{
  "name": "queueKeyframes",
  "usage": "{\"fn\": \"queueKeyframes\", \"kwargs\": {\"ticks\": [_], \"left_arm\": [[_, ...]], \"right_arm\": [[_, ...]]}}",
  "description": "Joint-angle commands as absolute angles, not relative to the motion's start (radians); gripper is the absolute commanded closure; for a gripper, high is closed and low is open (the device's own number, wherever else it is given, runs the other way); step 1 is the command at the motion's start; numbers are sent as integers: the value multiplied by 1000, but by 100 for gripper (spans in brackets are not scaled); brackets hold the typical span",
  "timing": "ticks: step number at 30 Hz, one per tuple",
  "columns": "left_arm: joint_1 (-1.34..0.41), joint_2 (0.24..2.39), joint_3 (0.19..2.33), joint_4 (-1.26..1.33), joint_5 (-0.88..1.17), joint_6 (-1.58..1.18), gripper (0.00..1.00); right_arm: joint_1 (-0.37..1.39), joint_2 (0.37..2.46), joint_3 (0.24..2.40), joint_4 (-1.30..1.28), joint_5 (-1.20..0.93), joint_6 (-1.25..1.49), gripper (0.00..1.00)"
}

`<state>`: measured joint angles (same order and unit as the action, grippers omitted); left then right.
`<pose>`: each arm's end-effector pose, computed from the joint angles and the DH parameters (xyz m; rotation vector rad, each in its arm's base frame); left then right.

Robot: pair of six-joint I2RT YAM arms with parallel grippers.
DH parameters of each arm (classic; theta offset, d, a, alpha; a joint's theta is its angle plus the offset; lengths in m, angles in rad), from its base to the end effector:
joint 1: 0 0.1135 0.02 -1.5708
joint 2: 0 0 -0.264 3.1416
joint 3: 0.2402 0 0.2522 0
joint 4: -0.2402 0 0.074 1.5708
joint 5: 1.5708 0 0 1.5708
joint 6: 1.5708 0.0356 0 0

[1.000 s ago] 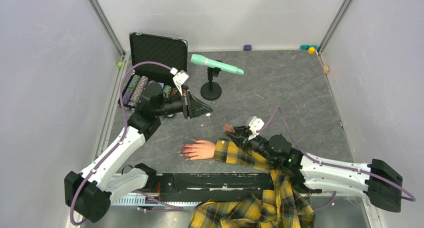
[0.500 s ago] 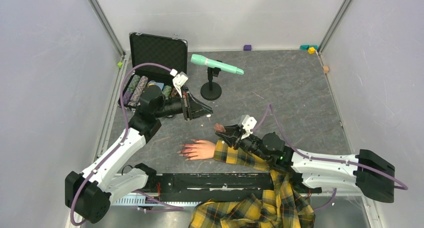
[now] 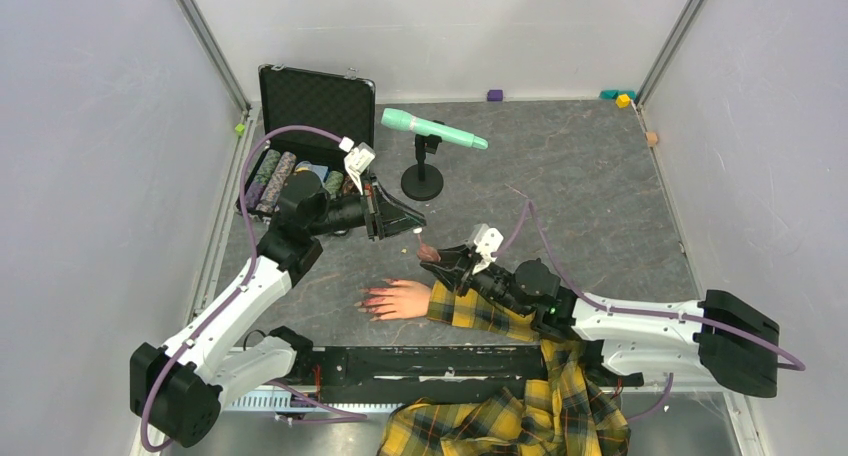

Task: Paint the nails
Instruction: Close the nail polish bottle.

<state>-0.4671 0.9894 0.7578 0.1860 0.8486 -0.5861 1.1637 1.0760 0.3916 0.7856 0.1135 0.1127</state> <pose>0.1885 -0.1250 0.3318 0.6206 1.7110 -1.4551 0.0952 0.2107 0.2485 -0.6890 1.3813 0.9454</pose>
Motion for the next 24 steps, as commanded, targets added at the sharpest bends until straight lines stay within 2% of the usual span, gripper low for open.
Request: {"fn": "queueKeyframes", "kwargs": {"ticks": [1, 24], "left_arm": [[-468, 969, 755, 234, 875, -615, 98], [-468, 978, 753, 239, 879, -618, 98]], "right_arm": [[1171, 1083, 445, 842, 107, 124, 100], [1170, 1100, 460, 833, 140, 125, 100]]}}
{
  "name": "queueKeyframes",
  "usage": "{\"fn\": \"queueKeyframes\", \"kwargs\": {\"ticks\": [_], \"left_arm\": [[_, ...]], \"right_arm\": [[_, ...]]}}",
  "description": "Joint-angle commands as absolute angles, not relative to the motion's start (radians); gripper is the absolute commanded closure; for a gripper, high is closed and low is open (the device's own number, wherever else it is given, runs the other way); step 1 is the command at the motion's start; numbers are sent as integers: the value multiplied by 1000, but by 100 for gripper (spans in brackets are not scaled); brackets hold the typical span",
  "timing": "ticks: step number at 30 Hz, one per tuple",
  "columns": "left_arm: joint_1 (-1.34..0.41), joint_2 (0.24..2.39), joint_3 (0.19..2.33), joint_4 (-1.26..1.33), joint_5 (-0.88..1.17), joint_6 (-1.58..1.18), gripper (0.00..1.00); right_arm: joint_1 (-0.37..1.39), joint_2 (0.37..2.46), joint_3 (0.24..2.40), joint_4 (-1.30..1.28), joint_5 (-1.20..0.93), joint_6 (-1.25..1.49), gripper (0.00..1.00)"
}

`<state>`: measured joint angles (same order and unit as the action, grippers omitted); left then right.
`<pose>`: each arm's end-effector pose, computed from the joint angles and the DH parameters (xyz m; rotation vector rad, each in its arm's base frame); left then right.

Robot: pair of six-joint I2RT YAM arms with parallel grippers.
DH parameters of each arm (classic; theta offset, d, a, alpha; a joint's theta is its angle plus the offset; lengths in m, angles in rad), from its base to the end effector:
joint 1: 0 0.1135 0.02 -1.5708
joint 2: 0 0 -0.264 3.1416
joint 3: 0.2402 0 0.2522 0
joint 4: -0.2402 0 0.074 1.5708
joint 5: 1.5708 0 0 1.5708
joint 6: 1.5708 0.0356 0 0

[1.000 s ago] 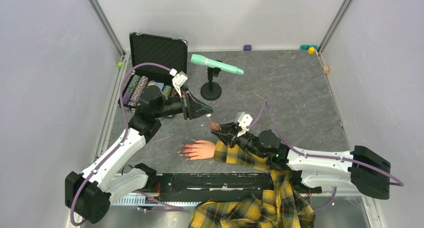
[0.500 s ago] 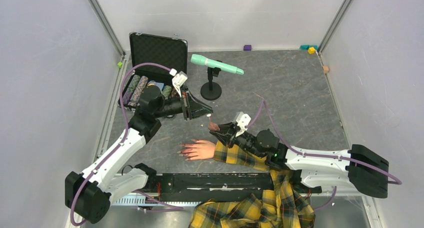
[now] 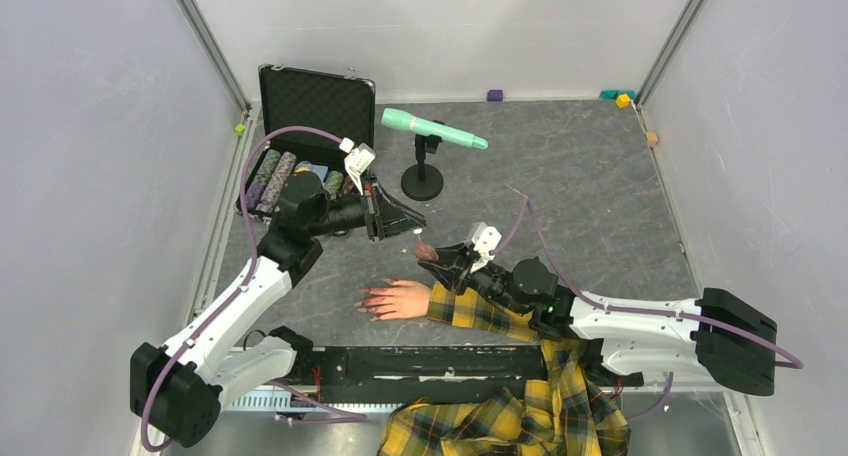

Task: Paint the nails
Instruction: Close the nail polish bottle.

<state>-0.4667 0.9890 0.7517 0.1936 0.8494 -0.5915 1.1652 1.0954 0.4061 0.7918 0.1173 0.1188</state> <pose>0.1885 -0.1249 0.3305 0.6174 1.7119 -1.4589 0.0966 0.2144 0.2499 -0.6825 1.3838 0.9492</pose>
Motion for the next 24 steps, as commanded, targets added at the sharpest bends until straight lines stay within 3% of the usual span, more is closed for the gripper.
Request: {"fn": "queueKeyframes", "kwargs": {"ticks": [1, 24], "left_arm": [[-468, 979, 752, 239, 879, -618, 98], [-468, 974, 752, 239, 879, -615, 98]], "right_arm": [[1170, 1103, 462, 833, 140, 125, 100], [1170, 1112, 497, 798, 166, 131, 100]]}}
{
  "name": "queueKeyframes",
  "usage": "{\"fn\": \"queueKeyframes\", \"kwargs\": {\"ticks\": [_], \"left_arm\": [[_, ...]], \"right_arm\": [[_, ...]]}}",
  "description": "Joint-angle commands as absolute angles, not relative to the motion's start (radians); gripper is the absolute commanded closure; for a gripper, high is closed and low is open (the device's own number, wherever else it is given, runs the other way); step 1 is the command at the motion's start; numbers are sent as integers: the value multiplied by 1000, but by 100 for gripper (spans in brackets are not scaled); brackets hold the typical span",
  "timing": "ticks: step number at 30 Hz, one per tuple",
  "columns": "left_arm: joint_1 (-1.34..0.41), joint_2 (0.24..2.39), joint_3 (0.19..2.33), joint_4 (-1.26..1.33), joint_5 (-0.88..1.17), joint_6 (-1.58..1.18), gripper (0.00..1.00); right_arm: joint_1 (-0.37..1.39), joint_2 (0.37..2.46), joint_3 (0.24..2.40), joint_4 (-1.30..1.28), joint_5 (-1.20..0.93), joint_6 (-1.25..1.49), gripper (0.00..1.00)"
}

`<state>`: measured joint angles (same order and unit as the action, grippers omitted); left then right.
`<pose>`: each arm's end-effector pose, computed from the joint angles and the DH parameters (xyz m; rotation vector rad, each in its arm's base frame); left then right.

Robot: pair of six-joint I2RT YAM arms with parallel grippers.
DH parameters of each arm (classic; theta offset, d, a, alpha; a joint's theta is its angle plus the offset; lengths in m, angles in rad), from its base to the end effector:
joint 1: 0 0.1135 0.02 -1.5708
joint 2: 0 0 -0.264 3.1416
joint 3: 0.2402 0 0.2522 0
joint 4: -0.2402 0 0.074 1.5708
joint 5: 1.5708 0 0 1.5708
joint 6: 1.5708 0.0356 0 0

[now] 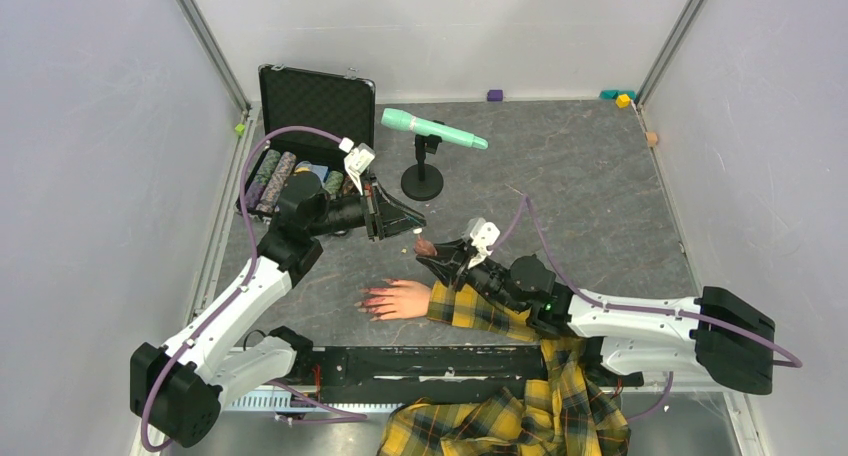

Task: Paint the nails
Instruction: Close the nail polish bottle.

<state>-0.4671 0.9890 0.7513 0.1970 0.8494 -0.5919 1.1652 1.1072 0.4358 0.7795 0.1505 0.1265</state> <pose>0.1885 -0.1250 0.3307 0.6184 1.7089 -1.4590 0.0995 0.2181 0.2560 -0.6476 1.3917 0.9338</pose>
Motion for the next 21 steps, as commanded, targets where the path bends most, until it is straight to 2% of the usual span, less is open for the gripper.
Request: {"fn": "queueKeyframes", "kwargs": {"ticks": [1, 21], "left_arm": [[-468, 975, 752, 239, 879, -614, 98], [-469, 947, 754, 209, 857, -582, 98]], "right_arm": [[1170, 1113, 504, 794, 168, 129, 100], [1169, 1122, 605, 760, 192, 162, 100]]}}
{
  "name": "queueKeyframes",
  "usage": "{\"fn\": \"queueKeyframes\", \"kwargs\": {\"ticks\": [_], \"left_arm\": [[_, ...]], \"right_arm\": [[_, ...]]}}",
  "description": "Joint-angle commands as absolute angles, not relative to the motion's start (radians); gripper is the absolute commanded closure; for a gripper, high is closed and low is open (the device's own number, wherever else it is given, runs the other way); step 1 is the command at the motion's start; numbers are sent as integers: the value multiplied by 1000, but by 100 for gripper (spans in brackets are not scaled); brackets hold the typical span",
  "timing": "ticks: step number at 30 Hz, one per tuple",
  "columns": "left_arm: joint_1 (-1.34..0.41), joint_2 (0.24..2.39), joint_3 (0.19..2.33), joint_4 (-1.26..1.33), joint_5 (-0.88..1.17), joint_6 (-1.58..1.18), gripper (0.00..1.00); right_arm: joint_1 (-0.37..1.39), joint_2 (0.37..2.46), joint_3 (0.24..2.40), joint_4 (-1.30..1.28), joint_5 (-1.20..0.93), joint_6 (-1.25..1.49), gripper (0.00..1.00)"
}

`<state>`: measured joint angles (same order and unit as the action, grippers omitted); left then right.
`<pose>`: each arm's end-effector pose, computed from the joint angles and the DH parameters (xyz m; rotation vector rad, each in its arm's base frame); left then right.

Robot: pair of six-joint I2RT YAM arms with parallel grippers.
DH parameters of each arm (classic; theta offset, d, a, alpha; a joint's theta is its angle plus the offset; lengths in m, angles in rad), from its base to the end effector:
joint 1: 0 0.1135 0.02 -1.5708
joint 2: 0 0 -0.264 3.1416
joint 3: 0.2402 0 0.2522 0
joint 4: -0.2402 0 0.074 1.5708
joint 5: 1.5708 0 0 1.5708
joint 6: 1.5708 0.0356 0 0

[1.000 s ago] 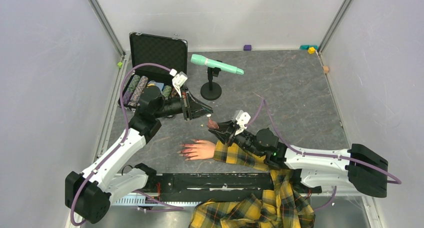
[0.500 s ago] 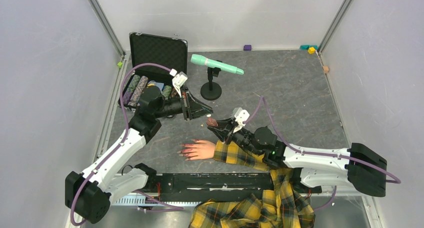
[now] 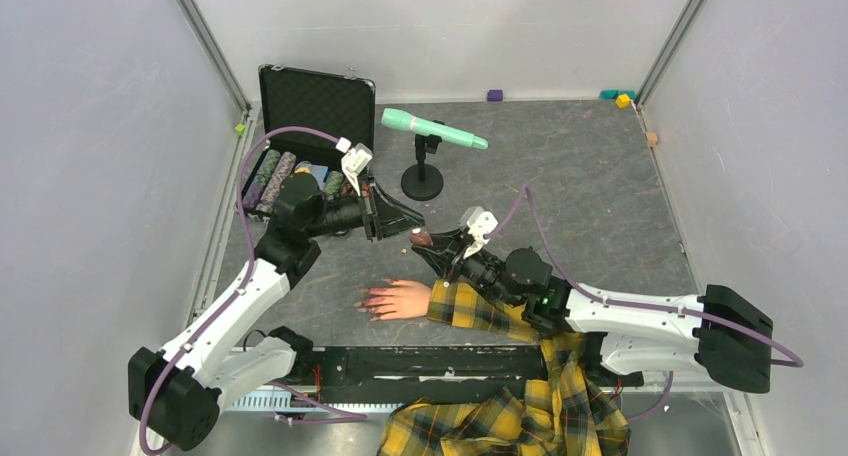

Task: Paint the nails
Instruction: Close the nail polish bottle.

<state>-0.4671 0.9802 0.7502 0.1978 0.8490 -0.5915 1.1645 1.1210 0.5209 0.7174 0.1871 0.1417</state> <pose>0.1868 -0.1241 0.3322 0.6211 1.6997 -1.4573 0.1047 0.2266 0.2752 -0.6023 1.4002 0.9230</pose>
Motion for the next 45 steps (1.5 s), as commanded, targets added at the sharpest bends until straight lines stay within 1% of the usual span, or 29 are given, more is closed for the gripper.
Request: {"fn": "queueKeyframes", "kwargs": {"ticks": [1, 5, 9, 16, 21, 26, 30, 37, 38, 42, 44, 45], "left_arm": [[-469, 945, 755, 208, 855, -581, 98], [-468, 935, 753, 208, 857, -577, 98], [-469, 924, 753, 210, 859, -575, 98], [-468, 911, 754, 210, 867, -574, 98], [-469, 919, 756, 252, 932, -597, 98], [-472, 919, 745, 350, 1033, -650, 98], [-487, 941, 745, 398, 1098, -684, 98], [-509, 933, 749, 385, 1117, -662, 98], [-510, 932, 752, 364, 1110, -648, 96], [-510, 931, 759, 325, 1089, -625, 84], [-509, 926, 765, 291, 1074, -602, 71], [-510, 922, 771, 269, 1065, -582, 68]], "right_arm": [[1167, 1124, 613, 762, 193, 167, 100], [1151, 1129, 624, 802, 188, 225, 100], [1137, 1134, 627, 863, 119, 249, 100], [1126, 1100, 561, 1045, 4, 263, 100], [1117, 1089, 548, 1114, -109, 278, 100], [1092, 1085, 524, 1205, -189, 351, 100], [1078, 1096, 540, 1211, -248, 377, 100], [1075, 1080, 536, 1193, -251, 378, 100], [1075, 1078, 536, 1187, -250, 376, 100], [1075, 1070, 535, 1153, -243, 348, 100], [1075, 1064, 543, 1106, -227, 320, 100], [1076, 1062, 545, 1093, -221, 310, 100]]}}
